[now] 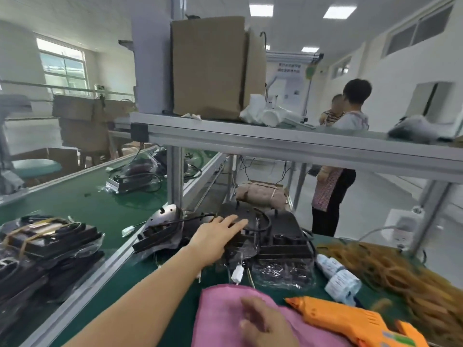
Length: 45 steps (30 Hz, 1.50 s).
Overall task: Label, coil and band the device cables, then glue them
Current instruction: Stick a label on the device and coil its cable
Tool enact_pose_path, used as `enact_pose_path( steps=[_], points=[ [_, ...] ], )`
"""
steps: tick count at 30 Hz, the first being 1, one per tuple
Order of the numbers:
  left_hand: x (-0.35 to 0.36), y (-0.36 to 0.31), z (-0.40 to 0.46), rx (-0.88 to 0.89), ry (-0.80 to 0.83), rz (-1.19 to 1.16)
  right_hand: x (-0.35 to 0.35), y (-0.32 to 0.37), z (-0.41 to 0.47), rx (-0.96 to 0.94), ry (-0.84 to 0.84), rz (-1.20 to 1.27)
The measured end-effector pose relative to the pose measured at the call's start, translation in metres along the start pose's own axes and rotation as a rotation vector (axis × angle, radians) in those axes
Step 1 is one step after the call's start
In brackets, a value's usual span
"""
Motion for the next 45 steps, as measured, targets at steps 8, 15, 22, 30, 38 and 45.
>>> enact_pose_path(
  steps=[8, 15, 22, 30, 38, 45],
  points=[
    [-0.018, 0.018, -0.026, -0.088, -0.089, -0.101, -0.027, -0.009, 0.007, 0.083, -0.113, 0.287],
    [-0.114, -0.009, -0.098, -0.086, -0.509, -0.127, -0.048, 0.018, 0.011, 0.095, -0.106, 0.899],
    [-0.124, -0.086, -0.153, 0.037, -0.581, -0.237, -0.078, 0.048, -0.016, -0.077, -0.062, 1.099],
    [-0.048, -0.102, -0.154, -0.196, -0.098, -1.616, -0.077, -0.009, -0.067, -0.035, -0.112, 1.117],
    [-0.006, -0.149, -0.155, -0.342, 0.203, -2.088, -0.058, -0.043, -0.103, -0.054, -0.113, 1.125],
    [0.024, -0.157, -0.158, -0.540, 0.179, -2.036, -0.038, -0.053, -0.117, -0.016, -0.011, 1.076]
  ],
)
Point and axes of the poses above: each hand's wrist, its own z-axis towards the middle knuckle, its own x-axis out of the palm, y = z × x, the point moved 9 cm from there along z, towards the middle knuckle, and after that the axes turned 2 degrees about y, right-handed, at the moved point
